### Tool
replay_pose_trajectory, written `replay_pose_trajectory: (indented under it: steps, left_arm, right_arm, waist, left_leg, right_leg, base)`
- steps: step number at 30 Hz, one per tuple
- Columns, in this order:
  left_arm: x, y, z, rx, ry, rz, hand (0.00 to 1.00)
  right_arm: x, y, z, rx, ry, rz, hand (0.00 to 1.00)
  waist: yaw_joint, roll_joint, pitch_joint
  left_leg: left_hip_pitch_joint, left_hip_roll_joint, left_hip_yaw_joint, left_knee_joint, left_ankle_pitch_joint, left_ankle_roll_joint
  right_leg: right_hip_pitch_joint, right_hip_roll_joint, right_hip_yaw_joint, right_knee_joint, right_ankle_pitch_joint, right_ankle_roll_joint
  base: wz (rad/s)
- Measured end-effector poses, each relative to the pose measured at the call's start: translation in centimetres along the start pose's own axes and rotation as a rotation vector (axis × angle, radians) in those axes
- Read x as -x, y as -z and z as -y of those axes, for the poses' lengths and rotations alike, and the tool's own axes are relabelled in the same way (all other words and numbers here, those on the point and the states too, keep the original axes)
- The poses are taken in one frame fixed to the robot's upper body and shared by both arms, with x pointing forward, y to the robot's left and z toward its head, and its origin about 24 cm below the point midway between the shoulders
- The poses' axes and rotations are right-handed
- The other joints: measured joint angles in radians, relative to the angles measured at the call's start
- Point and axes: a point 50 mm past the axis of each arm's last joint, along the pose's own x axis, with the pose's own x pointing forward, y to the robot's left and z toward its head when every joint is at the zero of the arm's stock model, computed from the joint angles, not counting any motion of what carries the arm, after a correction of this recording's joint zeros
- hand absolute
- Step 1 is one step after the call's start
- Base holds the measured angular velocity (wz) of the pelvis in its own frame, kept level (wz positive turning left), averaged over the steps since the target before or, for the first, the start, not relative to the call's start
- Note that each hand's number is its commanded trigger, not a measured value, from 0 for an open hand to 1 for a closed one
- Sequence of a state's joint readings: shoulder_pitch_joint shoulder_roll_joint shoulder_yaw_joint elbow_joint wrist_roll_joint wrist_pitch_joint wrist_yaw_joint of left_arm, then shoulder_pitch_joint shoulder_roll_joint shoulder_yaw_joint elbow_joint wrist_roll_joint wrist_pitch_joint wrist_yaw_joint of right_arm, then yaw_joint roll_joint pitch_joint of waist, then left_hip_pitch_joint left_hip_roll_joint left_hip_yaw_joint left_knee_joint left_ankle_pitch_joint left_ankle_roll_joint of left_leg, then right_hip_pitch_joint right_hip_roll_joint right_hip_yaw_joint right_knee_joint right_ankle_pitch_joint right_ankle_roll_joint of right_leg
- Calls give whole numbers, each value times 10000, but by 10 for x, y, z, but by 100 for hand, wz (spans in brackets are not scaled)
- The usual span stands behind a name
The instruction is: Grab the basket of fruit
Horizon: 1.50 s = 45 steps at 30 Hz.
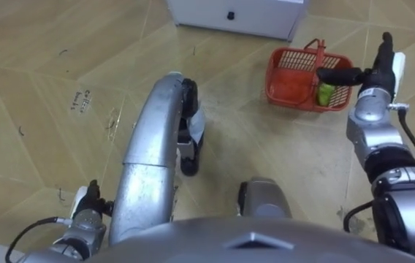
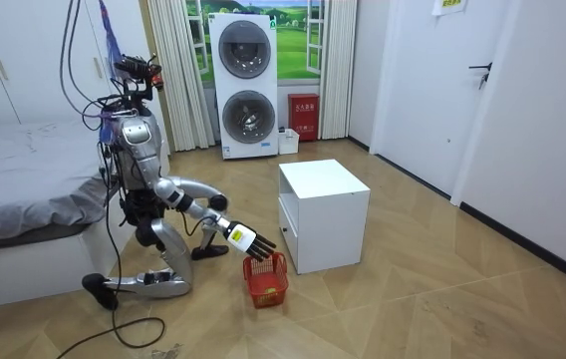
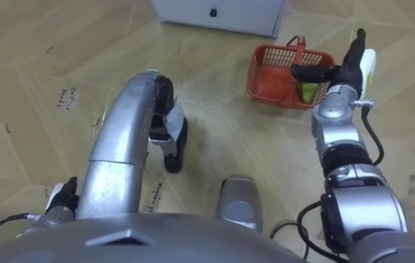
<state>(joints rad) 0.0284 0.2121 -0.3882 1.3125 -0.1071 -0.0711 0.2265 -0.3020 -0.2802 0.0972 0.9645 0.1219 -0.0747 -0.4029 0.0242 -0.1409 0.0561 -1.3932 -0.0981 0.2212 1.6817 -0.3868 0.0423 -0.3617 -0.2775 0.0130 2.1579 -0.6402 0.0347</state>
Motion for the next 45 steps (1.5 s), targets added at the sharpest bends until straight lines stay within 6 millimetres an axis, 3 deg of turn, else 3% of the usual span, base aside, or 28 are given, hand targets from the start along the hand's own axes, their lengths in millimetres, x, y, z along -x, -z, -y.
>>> replay_pose_trajectory:
  steps: [5, 11, 15, 21, 26, 31, 45]
  left_arm:
    - [1, 0, 4, -429, 310, 190, 0]
    - [2, 2, 8, -578, 710, 265, 0]
    - [3, 3, 7, -574, 714, 327, 0]
    - [3, 6, 5, -775, 954, 265, 0]
    - [3, 7, 7, -1043, 1322, 150, 0]
    - [3, 6, 7, -1060, 1364, 123, 0]
    - [3, 6, 8, -1066, 1660, 105, 0]
  right_arm:
    - [-5, 4, 5, -134, -168, -505, 0]
    - [-12, 8, 23, -730, -57, -1018, 0]
    - [-11, 22, 30, -869, 45, -1746, 0]
    - [-8, 38, 34, -1085, -223, -2462, 0]
    - [-7, 48, 42, -633, -450, -2839, 0]
    - [-8, 45, 40, -814, -761, -2797, 0]
    - [-15, 28, 36, -1333, -974, -2450, 0]
  waist:
    - [124, 69, 3]
    - [446, 233, 62]
    - [674, 231, 94]
    - [913, 271, 110]
    - [1189, 482, 106]
    - [1224, 636, 131]
    - [1262, 662, 125]
  left_leg:
    - [-211, -8, 25, 1, 25, 48]
    - [-410, -5, 194, -14, 24, 181]
    - [-464, 80, 444, -82, 38, 353]
    - [-490, 68, 488, -106, 51, 376]
    - [-612, 76, 509, -109, 83, 426]
    - [-678, 41, 549, -155, 90, 425]
    - [-827, 76, 556, -199, 111, 391]
  right_leg:
    - [-175, -38, -124, 16, 1, 5]
    - [-395, -208, -164, 9, -34, 74]
    - [-524, -395, -110, -1, -46, 97]
    - [-556, -449, -132, 3, -48, 100]
    - [-700, -473, -123, 52, -53, 110]
    - [-784, -523, -127, 52, -53, 112]
    - [-968, -510, -122, 53, -64, 134]
  base:
    - [5]
    - [2]
    - [4]
    - [0]
    - [1]
    - [0]
    - [0]
